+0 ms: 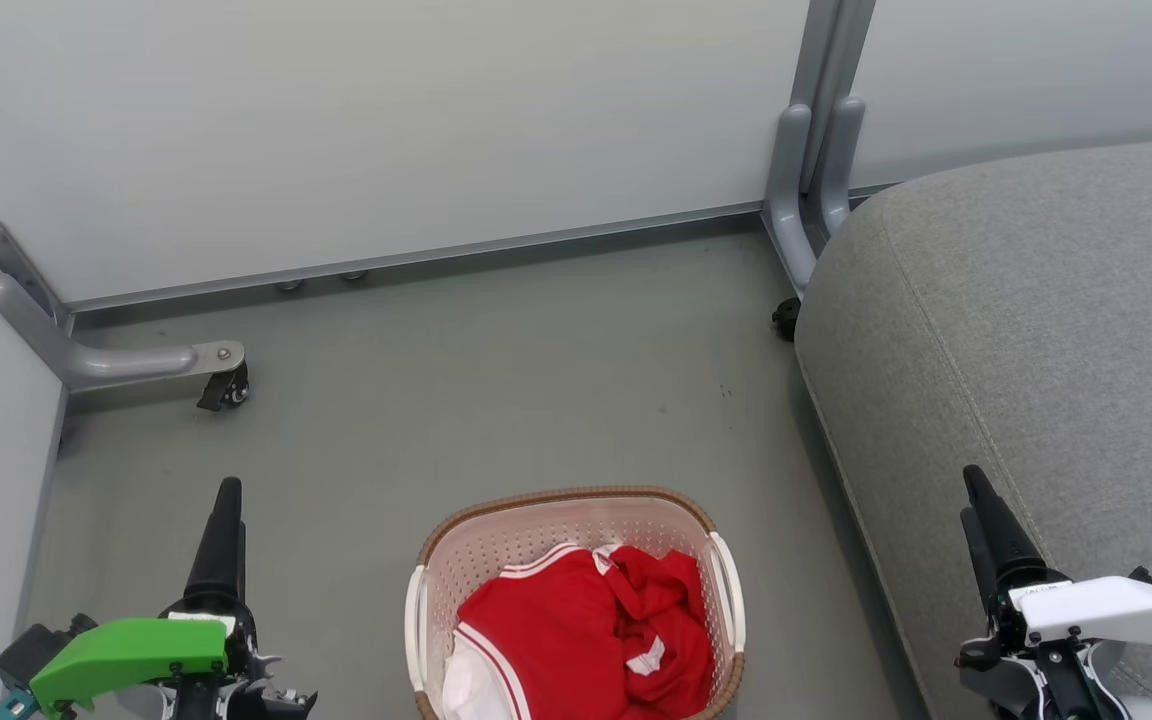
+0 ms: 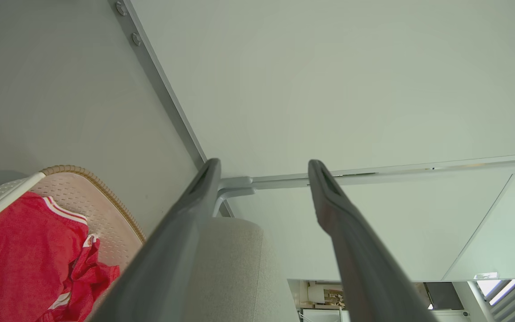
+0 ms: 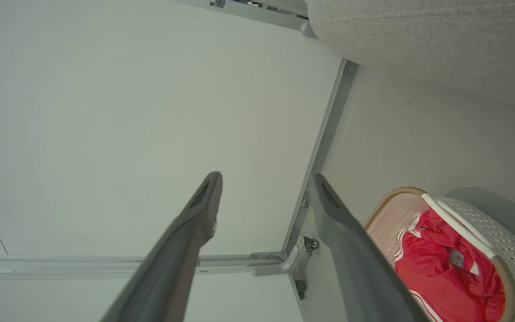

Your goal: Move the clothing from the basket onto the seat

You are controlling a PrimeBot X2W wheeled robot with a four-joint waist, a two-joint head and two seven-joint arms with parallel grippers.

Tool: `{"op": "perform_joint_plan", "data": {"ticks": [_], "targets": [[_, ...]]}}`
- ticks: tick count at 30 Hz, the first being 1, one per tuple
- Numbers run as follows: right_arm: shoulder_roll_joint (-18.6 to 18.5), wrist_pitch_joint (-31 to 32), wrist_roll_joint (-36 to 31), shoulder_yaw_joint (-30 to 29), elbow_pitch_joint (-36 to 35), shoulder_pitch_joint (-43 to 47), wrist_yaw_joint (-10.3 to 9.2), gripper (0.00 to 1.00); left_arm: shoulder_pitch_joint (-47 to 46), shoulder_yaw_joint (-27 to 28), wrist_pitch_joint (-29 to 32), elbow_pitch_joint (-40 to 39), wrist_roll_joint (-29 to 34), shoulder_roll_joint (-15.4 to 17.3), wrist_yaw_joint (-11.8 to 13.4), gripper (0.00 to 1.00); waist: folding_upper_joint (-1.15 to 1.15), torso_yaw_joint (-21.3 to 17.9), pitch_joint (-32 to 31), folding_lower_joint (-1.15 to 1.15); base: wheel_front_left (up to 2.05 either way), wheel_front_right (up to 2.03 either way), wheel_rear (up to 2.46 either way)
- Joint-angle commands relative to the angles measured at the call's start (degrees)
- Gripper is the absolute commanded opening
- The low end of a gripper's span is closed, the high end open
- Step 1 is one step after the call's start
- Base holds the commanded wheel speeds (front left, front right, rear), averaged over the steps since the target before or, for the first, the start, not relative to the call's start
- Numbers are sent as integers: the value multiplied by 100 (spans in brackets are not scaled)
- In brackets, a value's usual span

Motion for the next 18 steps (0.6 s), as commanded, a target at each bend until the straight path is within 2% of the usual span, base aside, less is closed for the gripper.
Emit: {"op": "perform_joint_plan", "data": {"ticks": [1,7,18], "targets": [[-39,-74,-352,-31,-132,-72,1,100,-130,-9,-75,-142,303,29,-9,100,4,1,4,0,0,0,0],[-39,-225,-1136,-76,-296,-41,2,100,-125,-107,-223,-327,1091,30,-9,100,6,7,18,0,0,0,0],[-48,-476,-2523,170,-582,43,2,100,-34,-334,-474,-657,2318,35,172,100,10,-2,28,0,0,0,0]]}}
